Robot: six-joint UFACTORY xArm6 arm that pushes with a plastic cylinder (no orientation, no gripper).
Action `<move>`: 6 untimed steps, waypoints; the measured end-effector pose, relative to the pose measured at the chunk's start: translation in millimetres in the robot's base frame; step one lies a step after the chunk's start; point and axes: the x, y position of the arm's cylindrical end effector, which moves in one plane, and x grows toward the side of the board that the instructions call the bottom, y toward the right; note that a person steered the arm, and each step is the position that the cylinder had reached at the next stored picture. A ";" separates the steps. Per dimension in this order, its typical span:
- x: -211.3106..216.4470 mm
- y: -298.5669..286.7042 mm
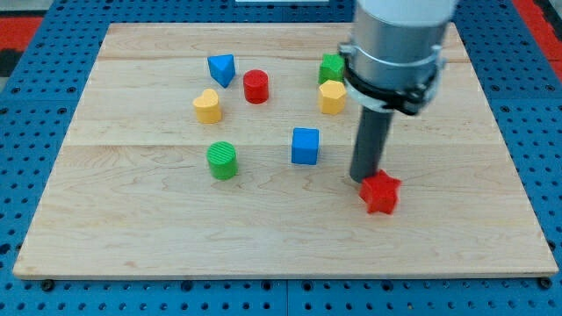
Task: Slide the red star right a bit
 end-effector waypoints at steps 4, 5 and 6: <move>28.8 23.4; 22.2 14.6; -6.2 11.9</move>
